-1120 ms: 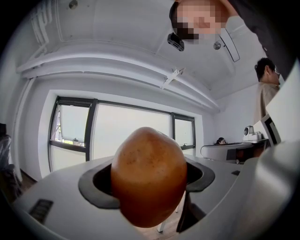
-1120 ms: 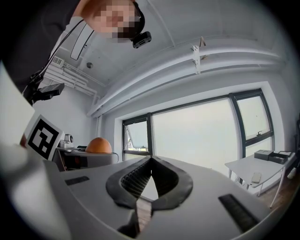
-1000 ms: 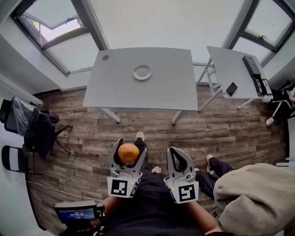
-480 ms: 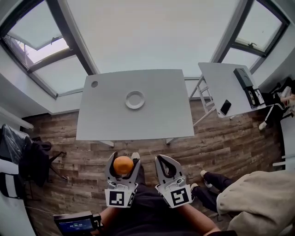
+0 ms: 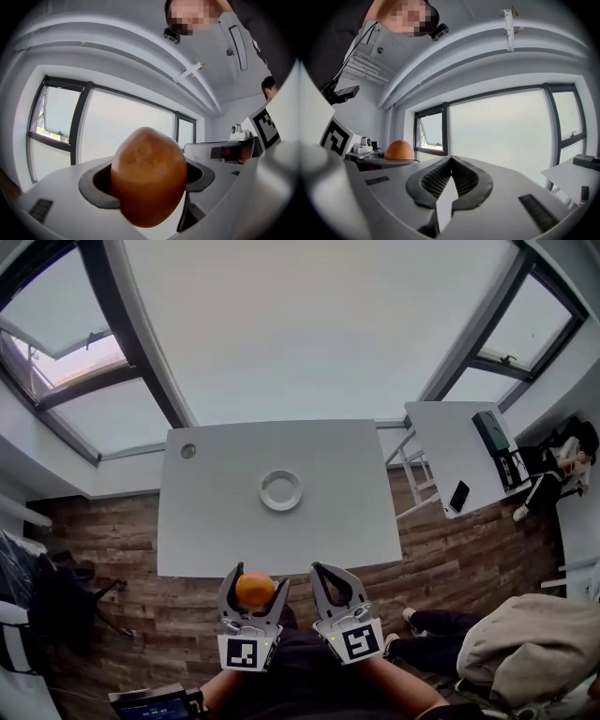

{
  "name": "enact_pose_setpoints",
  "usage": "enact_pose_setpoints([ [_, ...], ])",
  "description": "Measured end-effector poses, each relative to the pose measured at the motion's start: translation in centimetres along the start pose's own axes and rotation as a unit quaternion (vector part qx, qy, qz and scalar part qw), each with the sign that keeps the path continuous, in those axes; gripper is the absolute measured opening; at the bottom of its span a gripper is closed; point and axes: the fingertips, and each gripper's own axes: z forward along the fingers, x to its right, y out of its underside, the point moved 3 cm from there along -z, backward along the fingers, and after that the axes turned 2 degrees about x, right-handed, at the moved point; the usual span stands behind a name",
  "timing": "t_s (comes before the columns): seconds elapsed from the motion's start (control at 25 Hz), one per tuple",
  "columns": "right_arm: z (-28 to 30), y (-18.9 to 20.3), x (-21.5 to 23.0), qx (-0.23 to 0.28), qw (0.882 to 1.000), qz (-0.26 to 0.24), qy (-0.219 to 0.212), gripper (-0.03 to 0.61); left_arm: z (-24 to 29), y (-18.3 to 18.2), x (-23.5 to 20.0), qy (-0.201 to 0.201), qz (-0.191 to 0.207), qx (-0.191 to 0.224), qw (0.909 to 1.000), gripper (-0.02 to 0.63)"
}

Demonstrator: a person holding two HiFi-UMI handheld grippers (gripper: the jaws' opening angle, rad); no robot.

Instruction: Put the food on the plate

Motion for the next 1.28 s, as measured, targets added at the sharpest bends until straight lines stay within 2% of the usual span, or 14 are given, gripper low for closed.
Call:
enact_pose_setpoints([
  [0.24,4.4,0.8,0.2,-0.01,1.0,-0.004,0.01,0.006,2.7,0.1,-4.4,0.001,-0.006,-0.013,0.9999,0.351],
  [0.48,6.1,0.8,2.2,-0.038,0.999,0.028,0.008,0.006,6.0,0.2,-4.4,0.008,-0.024,-0.021,0.9995,0.351],
  [0.64,7.5,-0.5,2.8,-0.027,0.999,0.037,0.004,0.006,7.9,-0.6,-4.4,0.017,0.018,-0.014,0.9996,0.351],
  [0.8,8.4,-1.4,4.5,-0.012,1.0,0.017,-0.011,0.006,10.6,-0.3,-4.1,0.01,0.014,-0.017,0.9997,0.351],
  [0.88,9.0,-1.4,5.4,-0.007,1.0,0.006,-0.02,0.006,12.0,0.0,-4.4,0.004,0.012,-0.006,0.9999,0.351],
  [1.0,10.2,-1.7,6.5,0.011,1.0,0.008,-0.027,0.006,13.8,0.7,-4.9,0.004,0.032,0.012,0.9994,0.351],
  [1.16,11.3,-1.8,7.7,0.02,0.999,-0.004,-0.043,0.006,16.2,2.9,-5.5,-0.002,0.032,-0.007,0.9995,0.351],
  [1.28,12.0,-1.8,8.7,0.019,0.999,-0.003,-0.049,0.006,18.0,4.3,-5.7,-0.005,0.026,-0.037,0.999,0.351],
])
